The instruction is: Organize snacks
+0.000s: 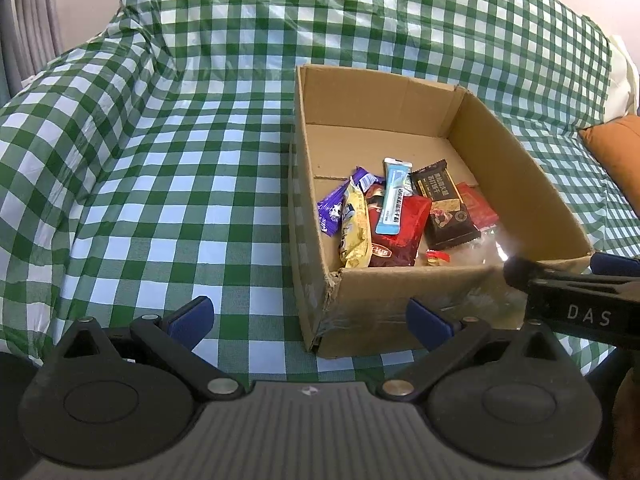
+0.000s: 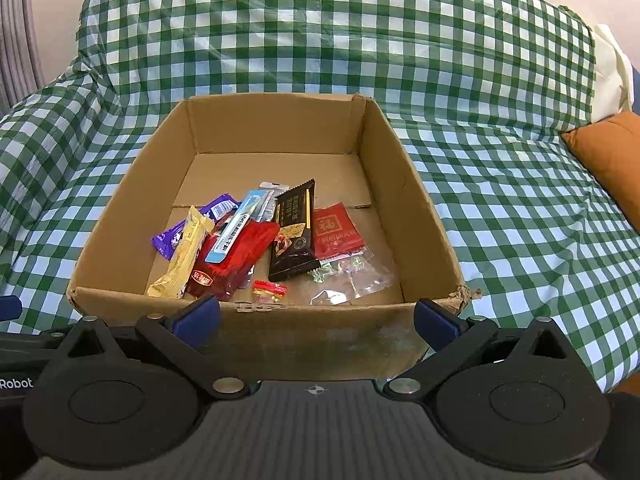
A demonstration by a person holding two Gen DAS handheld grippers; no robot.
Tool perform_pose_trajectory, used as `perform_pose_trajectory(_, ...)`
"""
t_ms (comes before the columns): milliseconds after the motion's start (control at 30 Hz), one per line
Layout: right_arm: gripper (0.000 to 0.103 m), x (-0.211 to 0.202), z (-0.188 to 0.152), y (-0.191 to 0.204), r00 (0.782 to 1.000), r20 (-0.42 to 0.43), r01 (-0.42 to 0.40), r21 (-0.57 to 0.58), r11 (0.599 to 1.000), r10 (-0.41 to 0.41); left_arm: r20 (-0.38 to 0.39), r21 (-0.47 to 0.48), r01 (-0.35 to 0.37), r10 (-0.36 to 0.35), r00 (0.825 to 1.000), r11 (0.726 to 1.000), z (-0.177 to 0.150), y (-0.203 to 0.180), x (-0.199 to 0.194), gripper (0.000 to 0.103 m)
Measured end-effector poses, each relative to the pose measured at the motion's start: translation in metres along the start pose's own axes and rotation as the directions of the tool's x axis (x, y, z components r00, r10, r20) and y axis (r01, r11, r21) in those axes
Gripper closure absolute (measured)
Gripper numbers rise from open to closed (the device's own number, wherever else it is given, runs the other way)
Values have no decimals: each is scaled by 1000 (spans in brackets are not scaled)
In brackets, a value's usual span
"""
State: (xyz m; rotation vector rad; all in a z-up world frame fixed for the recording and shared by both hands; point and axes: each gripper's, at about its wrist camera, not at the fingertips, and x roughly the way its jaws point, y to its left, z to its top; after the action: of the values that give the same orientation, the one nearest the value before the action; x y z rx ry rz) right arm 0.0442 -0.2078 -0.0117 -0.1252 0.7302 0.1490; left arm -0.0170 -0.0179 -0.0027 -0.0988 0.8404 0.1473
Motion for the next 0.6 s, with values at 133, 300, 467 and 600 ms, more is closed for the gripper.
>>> perform_pose_trajectory(133, 0, 0, 0, 2, 1000, 6, 2, -13, 1000, -2, 2, 2, 1, -1, 1000, 1000, 1, 0, -1, 0)
perform_pose_trajectory(300, 0, -1, 0, 2, 1000, 13, 0, -30, 1000, 0, 1, 5, 2, -2, 1000, 1000, 2, 0, -2, 0)
perform_pose_trajectory(467, 0, -2, 1, 3, 1000, 17, -1, -44, 999, 2, 4, 5, 3, -3, 1000, 1000, 2, 0, -2, 0)
perform_pose_trajectory(600, 0, -2, 1, 1, 1000, 20, -3, -52, 999, 4, 5, 5, 3, -3, 1000, 1000, 2, -1, -2, 0)
